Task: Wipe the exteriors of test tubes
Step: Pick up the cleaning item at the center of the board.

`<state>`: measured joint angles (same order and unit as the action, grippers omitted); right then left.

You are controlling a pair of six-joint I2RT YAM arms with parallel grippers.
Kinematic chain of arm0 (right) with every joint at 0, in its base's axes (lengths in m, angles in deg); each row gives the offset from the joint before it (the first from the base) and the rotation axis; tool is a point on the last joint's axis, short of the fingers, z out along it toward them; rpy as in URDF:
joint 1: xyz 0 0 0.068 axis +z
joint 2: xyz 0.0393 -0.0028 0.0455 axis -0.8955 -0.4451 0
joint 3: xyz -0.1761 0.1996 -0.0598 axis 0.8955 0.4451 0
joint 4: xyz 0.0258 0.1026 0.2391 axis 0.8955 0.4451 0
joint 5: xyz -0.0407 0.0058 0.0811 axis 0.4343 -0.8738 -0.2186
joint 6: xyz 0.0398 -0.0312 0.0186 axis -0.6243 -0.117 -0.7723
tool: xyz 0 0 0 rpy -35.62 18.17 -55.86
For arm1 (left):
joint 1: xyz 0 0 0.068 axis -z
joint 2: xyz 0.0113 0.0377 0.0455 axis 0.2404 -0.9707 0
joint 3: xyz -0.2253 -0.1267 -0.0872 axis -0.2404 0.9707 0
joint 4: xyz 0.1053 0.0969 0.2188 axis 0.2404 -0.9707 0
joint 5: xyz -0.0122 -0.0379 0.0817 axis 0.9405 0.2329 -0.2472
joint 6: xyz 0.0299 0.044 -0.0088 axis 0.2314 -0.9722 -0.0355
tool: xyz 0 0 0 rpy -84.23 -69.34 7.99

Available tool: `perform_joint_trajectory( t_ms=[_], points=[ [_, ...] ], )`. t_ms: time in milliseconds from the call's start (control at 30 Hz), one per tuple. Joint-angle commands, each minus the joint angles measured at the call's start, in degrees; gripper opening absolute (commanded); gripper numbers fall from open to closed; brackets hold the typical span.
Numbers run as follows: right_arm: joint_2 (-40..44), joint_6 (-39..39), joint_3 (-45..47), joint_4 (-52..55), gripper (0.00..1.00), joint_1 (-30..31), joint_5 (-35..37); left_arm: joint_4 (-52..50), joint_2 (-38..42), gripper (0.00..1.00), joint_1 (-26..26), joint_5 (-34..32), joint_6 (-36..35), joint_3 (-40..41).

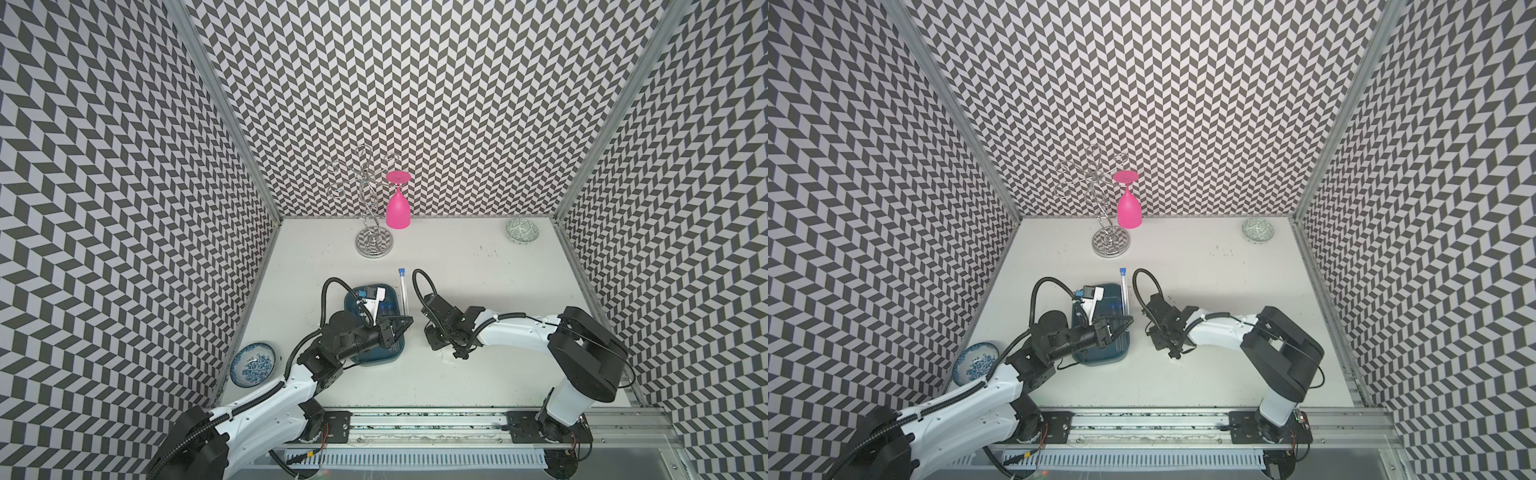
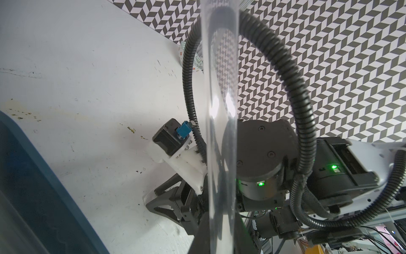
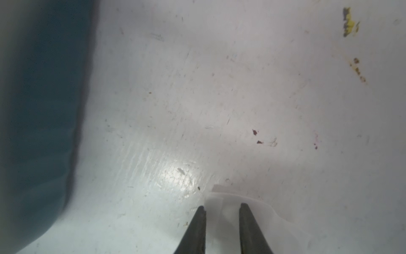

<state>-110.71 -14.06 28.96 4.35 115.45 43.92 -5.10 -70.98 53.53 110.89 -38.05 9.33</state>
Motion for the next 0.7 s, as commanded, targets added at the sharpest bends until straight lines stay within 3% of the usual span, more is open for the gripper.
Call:
perform_joint_trajectory(
  t_ms=[0, 167, 300, 667],
  points=[
    [-2.9, 0.7, -0.1, 0.7, 0.24, 0.5, 1.5, 0.4, 0.1, 0.17, -0.3, -0.3, -0.6, 0.4],
    [-4.9, -0.2, 0.1, 0.8, 0.11, 1.0, 5.3, 0.4, 0.1, 0.17, -0.3, -0.5, -0.6, 0.5],
    [-5.1, -0.3, 0.7, -0.5, 0.0, 1.0, 4.1, 0.4, 0.1, 0.17, -0.4, -0.4, -0.6, 0.6],
    [3.1, -1.8, 0.0, -2.9, 0.0, -0.8, -2.0, 0.3, 0.1, 0.17, -0.4, -0.7, -0.7, 0.5]
  ],
)
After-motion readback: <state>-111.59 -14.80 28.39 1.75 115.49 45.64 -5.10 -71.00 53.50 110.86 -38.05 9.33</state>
